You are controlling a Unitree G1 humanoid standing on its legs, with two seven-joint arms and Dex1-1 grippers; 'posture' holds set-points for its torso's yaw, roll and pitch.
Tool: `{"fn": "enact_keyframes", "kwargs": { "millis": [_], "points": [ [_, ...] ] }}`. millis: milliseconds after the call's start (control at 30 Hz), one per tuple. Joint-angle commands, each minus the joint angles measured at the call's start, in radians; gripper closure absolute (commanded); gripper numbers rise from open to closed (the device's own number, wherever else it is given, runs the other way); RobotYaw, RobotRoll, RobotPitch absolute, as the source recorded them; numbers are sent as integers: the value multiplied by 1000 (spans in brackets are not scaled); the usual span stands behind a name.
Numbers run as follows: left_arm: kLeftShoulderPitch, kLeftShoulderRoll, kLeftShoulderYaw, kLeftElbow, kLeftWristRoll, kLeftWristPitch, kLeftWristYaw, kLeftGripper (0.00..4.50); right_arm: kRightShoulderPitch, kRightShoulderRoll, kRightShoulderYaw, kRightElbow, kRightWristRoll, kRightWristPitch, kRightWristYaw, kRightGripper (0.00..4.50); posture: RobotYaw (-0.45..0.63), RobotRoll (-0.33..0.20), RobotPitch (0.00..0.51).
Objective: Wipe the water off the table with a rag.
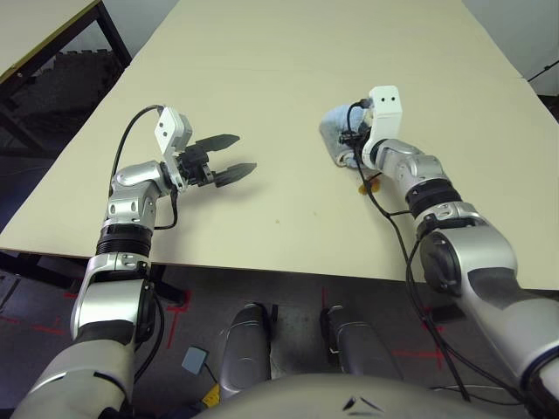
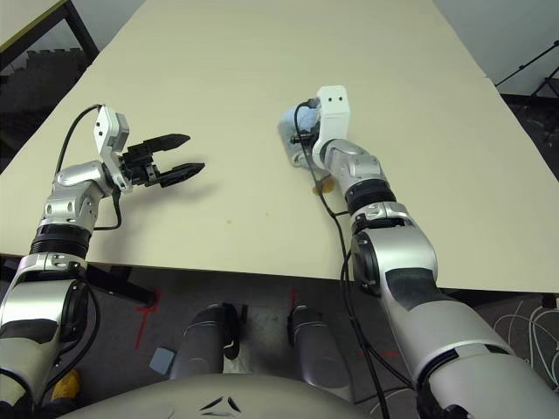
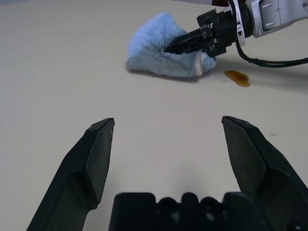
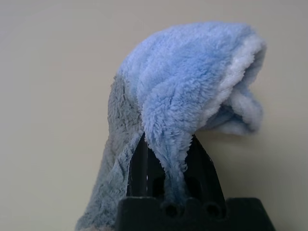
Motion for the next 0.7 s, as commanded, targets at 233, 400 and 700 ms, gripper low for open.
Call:
{"fn": "enact_keyframes", "kwargs": {
  "millis": [233,400,700],
  "points": [
    [-28,-3,-15,43,20,-17,-12,0,-43,-118,-88,43,22,-61,-49,4447,-209,0,128],
    [-43,-9,-27,60,22,-20,-38,0,-65,-193,-113,3,42,-5,30,4447,-224,0,136],
    [-60,-8,-39,74,18,-7,-91,0,-17,-403,-91,-195,41,192,225,4447,-246,0,144]
  ]
}}
